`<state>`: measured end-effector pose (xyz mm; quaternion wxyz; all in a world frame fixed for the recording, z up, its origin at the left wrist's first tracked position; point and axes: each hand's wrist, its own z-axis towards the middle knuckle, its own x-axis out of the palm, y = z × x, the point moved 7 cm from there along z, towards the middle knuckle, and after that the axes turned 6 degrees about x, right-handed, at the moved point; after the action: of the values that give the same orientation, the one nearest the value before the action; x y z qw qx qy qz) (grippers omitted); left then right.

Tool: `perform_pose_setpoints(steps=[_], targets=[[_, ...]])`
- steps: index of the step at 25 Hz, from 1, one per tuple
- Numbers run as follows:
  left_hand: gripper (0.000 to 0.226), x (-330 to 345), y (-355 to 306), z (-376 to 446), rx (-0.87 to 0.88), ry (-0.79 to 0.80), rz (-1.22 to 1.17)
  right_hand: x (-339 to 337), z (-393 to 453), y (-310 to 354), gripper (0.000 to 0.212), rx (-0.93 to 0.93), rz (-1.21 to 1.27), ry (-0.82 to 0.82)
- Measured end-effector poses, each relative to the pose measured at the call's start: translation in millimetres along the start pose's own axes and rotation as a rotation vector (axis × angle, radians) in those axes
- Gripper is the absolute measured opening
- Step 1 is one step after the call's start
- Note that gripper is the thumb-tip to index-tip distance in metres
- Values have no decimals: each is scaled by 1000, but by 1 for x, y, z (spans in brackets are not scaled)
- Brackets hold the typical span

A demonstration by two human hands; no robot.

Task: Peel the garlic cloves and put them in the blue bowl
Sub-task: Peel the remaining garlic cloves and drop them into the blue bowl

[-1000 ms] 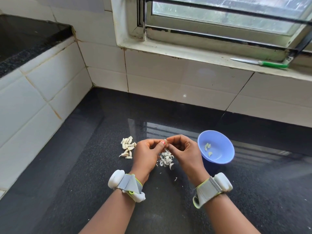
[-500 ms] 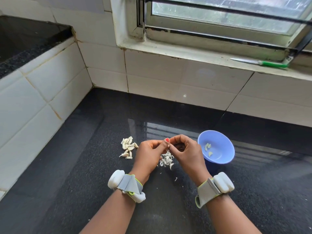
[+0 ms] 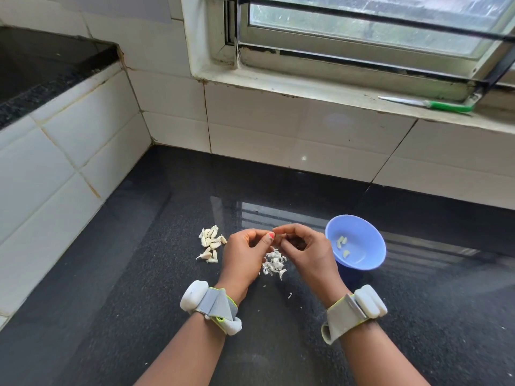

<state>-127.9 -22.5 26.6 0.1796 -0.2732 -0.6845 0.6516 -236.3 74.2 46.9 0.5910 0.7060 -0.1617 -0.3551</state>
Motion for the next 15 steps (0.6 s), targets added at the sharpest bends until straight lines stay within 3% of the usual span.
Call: perform_pose_setpoints(steps=[4,10,15], targets=[[9,2,-4,-2,22,21,-68,-4,1,-8,17,124,274,1],[6,3,-8,1,57,14,7,-7,5,-11,8,124,207,-11],[10,3,-7,1,8,-1,-49,1,6,-19,7,226,339,61]])
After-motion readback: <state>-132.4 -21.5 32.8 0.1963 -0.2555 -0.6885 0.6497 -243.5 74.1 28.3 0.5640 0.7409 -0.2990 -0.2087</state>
